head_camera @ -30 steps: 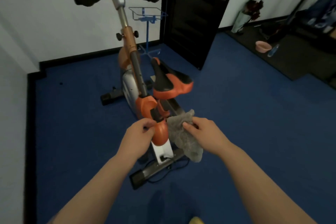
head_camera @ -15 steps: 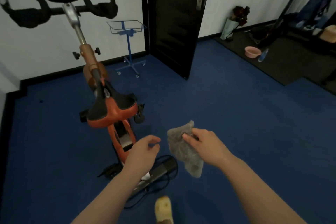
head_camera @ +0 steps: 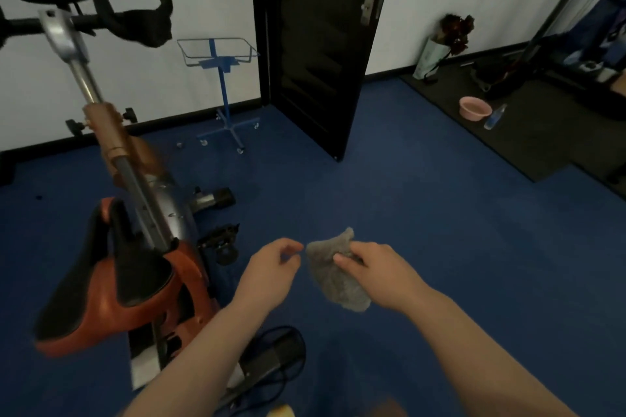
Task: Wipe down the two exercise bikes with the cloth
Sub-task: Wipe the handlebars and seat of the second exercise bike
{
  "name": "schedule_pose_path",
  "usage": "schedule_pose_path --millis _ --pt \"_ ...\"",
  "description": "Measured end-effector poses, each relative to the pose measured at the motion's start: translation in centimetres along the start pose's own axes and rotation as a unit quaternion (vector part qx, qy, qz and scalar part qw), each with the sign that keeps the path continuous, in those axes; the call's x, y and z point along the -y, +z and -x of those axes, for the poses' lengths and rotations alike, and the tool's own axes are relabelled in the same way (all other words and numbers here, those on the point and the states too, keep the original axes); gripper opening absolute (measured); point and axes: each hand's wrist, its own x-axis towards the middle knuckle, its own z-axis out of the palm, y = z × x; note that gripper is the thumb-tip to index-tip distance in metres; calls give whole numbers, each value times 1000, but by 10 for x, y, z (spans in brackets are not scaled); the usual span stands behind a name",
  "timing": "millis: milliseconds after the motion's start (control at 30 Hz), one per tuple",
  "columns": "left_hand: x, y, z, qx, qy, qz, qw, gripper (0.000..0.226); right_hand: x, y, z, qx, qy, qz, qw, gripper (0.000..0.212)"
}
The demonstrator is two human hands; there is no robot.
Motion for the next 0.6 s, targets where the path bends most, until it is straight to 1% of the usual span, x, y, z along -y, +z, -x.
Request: schedule_pose_path --millis 167,267,367,500,600 --pt "-19 10 -57 -36 -12 17 999 21 -24 -32 -66 24 -24 -20 999 40" --pt "-28 11 -89 -90 -42 19 995 21 -30 -55 -115 54 -61 -3 997 39" --pt "-44 10 -124 -142 -68 33 987 20 -32 -87 -163 74 -108 14 991 33" --pt "-81 10 -173 -194 -63 63 977 21 -31 -127 -223 70 -164 8 984 26" --pt "-96 4 -188 -237 -68 81 966 20 -19 -142 -262 76 -189 4 979 26"
